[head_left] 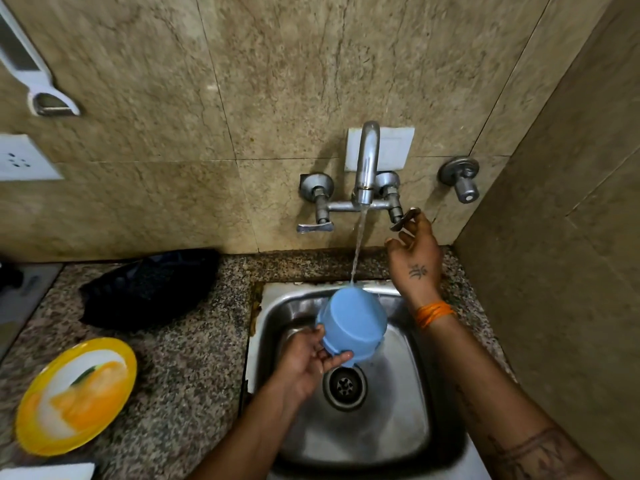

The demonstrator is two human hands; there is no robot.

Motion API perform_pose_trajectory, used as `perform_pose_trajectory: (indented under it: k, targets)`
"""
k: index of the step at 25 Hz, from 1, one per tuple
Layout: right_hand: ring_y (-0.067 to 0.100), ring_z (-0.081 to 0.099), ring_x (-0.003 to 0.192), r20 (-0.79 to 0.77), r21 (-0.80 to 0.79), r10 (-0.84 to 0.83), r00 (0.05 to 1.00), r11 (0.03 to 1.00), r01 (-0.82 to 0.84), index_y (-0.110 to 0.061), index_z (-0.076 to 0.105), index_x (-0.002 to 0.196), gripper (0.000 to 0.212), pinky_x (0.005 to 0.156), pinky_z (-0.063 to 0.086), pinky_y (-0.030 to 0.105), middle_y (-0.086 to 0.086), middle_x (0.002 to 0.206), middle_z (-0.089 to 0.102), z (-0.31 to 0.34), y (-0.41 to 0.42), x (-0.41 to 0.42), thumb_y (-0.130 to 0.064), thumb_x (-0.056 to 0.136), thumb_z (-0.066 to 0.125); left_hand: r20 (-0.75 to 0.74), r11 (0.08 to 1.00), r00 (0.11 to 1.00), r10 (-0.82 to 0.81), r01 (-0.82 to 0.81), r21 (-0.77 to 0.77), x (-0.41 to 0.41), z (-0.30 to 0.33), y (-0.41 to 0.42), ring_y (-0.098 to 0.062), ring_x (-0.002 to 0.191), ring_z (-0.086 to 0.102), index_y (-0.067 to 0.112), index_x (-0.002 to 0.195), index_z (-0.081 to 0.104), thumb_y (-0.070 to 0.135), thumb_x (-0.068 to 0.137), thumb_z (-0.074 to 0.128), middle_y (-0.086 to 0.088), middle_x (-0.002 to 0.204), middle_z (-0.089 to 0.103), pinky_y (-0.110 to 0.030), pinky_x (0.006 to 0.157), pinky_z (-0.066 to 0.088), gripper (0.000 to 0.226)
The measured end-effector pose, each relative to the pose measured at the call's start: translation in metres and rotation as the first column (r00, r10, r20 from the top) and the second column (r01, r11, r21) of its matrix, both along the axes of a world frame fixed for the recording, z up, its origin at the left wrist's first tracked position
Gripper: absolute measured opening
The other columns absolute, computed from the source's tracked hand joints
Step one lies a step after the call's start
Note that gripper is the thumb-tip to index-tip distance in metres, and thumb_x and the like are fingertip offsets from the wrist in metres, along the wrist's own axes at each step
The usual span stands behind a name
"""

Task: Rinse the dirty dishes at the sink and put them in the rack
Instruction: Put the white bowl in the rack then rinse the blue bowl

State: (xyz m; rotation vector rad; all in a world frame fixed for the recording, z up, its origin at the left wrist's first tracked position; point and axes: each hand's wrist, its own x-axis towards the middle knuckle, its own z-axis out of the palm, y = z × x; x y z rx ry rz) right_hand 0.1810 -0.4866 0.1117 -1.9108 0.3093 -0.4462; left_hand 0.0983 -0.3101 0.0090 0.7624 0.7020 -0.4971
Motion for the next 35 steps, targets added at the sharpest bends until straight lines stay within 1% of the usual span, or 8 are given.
perform_pose_trajectory:
  k: [4,10,13,16,20,24,27,35]
  targets:
    - [0.018,0.062,0.115,-0.004,-0.008,0.014,1.000,1.000,-0.014,-0.018,0.055,0.131,0.047,0.101,0.051,0.039,-0.005,0.113,0.063,0.004,-0.002,-0.002,-0.003,0.088,0.061,-0.076,0.999,0.997,0.022,-0.025,-0.040,-0.020,-0.003,-0.005,-0.042,0.097,0.064,-0.004,0.128,0.054,0.004,0.102,0.051,-0.027,0.117,0.063,-0.046,0.050,0.062,0.027]
    - [0.027,0.045,0.141,-0.085,-0.257,0.159,0.984,0.950,-0.176,-0.013,0.027,0.159,0.076,0.116,0.036,0.035,0.011,0.156,0.043,0.005,-0.012,-0.010,-0.007,0.092,0.062,-0.041,0.999,0.999,0.014,-0.016,-0.038,-0.027,0.004,-0.006,-0.042,0.101,0.065,-0.005,0.130,0.056,0.004,0.102,0.053,-0.027,0.118,0.065,-0.045,0.053,0.063,0.029]
    - [0.020,0.045,0.139,-0.067,-0.126,0.160,0.985,0.978,-0.168,-0.017,0.035,0.157,0.068,0.115,0.040,0.038,0.006,0.156,0.044,-0.001,-0.018,-0.024,-0.009,0.096,0.061,-0.015,0.999,1.000,0.018,-0.018,-0.042,-0.030,0.015,-0.005,-0.038,0.098,0.066,-0.002,0.123,0.059,0.005,0.103,0.051,-0.023,0.109,0.068,-0.045,0.053,0.064,0.023]
    - [0.020,0.059,0.123,-0.127,0.047,0.117,0.985,0.993,-0.112,-0.021,0.064,0.128,0.031,0.096,0.046,0.031,-0.003,0.124,0.065,-0.021,-0.020,-0.049,-0.021,0.097,0.066,0.026,0.998,0.999,0.037,-0.036,-0.056,-0.035,0.024,0.002,-0.036,0.097,0.066,0.002,0.111,0.063,0.006,0.103,0.049,-0.020,0.100,0.072,-0.046,0.055,0.065,0.016]
    - [0.018,0.071,0.104,-0.295,0.442,0.318,0.901,0.881,-0.167,-0.024,0.078,0.103,0.016,0.075,0.059,0.035,-0.006,0.102,0.079,-0.039,-0.012,-0.103,-0.034,0.096,0.067,0.081,0.998,0.996,0.026,-0.022,-0.052,-0.044,0.029,0.013,-0.034,0.098,0.067,0.001,0.125,0.060,0.007,0.103,0.050,-0.017,0.102,0.074,-0.043,0.053,0.064,0.025]
    - [0.019,0.070,0.111,-0.206,0.553,0.420,0.884,0.795,-0.249,-0.021,0.073,0.117,0.025,0.083,0.063,0.042,-0.004,0.113,0.077,-0.035,-0.007,-0.138,-0.021,0.092,0.072,0.232,0.978,0.968,-0.093,0.046,0.202,-0.051,0.044,0.009,-0.029,0.098,0.073,0.019,0.141,0.057,0.019,0.107,0.050,-0.010,0.122,0.070,-0.035,0.054,0.061,0.035]
    - [0.014,0.073,0.103,-0.108,0.505,0.321,0.941,0.833,-0.226,-0.020,0.074,0.116,0.027,0.077,0.060,0.035,-0.003,0.110,0.078,-0.029,-0.013,-0.139,-0.016,0.089,0.075,0.452,0.813,0.842,-0.294,-0.028,0.581,-0.053,0.055,0.009,-0.016,0.111,0.068,0.039,0.136,0.061,0.023,0.106,0.055,0.010,0.129,0.066,-0.030,0.063,0.061,0.035]
    - [0.018,0.071,0.100,-0.318,0.515,0.313,0.895,0.849,-0.114,-0.019,0.078,0.104,0.018,0.082,0.063,0.049,-0.006,0.097,0.080,-0.077,0.013,-0.152,-0.024,0.087,0.078,0.446,0.658,0.775,-0.448,-0.052,0.751,-0.080,0.001,0.027,-0.009,0.123,0.063,0.038,0.131,0.063,0.027,0.100,0.065,0.008,0.136,0.067,-0.020,0.092,0.053,0.033]
